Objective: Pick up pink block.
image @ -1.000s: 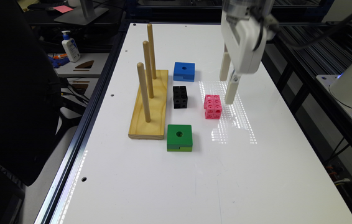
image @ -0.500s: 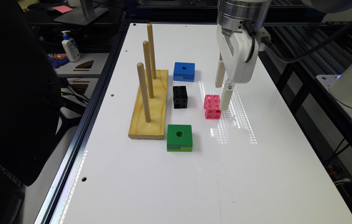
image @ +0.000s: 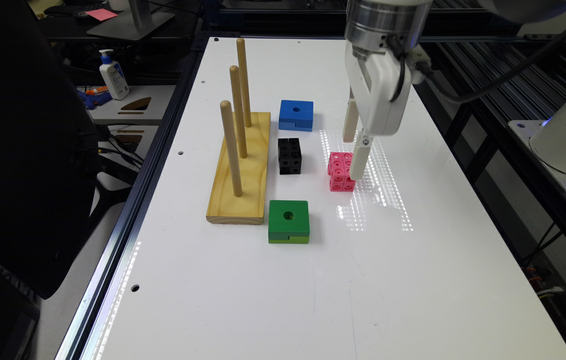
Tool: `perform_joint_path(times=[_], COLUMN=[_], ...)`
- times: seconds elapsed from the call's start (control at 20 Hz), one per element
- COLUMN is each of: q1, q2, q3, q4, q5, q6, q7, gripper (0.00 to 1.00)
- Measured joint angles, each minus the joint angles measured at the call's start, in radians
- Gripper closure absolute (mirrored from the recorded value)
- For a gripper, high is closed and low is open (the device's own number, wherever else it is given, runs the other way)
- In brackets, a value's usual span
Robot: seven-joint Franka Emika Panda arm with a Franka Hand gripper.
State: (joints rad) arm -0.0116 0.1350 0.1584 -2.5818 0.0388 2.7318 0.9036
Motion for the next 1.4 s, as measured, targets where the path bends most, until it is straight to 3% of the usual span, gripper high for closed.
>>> perform_joint_path(times=[0.15,0.5,0.85,1.1,1.15,1.4], q1=[0.000,0.000,0.000,0.000,0.000,0.000], q2=[0.028,0.050,0.135,0.141,0.140,0.140], q3=[-0.002,-0.003,-0.008,-0.009,-0.009,-0.009], q4=[0.005,0.013,0.027,0.035,0.035,0.035], q5=[-0.0044,-0.0062,-0.0116,-0.0117,-0.0115,-0.0115], q6=[0.026,0.033,0.112,0.111,0.111,0.111], q7=[0.000,0.000,-0.001,-0.001,-0.001,-0.001], gripper=[0.00,0.00,0.00,0.00,1.00,1.00])
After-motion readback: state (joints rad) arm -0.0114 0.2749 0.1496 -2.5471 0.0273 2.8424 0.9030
